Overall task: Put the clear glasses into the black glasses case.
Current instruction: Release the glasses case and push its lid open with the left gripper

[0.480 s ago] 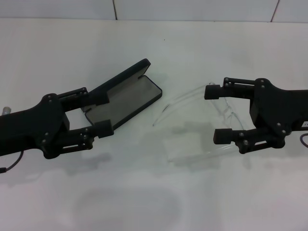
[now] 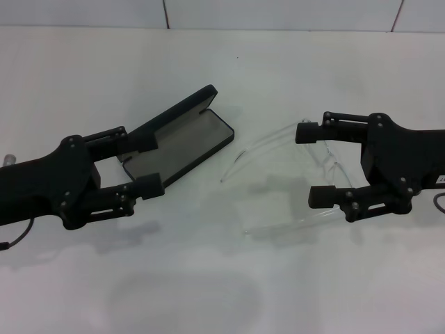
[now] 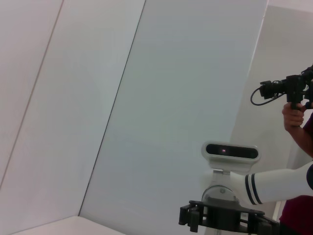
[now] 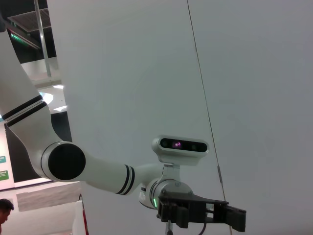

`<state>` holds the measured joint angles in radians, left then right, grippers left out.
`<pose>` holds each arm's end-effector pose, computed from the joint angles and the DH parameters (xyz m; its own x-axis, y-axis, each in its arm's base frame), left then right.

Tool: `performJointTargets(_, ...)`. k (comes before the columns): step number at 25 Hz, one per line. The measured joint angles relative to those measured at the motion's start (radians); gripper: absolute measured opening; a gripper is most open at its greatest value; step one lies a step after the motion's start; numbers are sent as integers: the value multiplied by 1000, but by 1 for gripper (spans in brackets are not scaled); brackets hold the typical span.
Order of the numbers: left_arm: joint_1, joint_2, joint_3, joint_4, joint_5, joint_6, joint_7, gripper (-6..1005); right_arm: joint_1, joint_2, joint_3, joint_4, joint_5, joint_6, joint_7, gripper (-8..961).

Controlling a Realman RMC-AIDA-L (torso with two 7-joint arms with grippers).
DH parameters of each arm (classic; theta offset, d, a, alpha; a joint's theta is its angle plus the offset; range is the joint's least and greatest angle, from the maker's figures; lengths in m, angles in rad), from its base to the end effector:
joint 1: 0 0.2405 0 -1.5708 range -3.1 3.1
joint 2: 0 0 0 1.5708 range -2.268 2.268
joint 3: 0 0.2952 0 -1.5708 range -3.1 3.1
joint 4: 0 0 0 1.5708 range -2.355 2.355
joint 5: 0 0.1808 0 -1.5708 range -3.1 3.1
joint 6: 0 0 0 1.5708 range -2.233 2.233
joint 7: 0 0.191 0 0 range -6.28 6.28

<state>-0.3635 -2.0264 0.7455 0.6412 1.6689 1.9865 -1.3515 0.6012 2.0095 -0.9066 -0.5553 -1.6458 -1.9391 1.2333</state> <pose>-0.2351 0.2612 -0.0045 0.5896 0.2657 0.7627 0.3291 -0.9414 0.0735 0.1748 0.2983 -0.0284 0.6876 -0.1076 -0.7181 -0.0456 -0.9934 0.1052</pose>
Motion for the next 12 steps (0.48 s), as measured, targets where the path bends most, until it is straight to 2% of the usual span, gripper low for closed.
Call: performJointTargets(12, 0, 0, -2, 1, 0, 0, -4, 749, -2, 0, 0, 0, 0, 1, 0, 869)
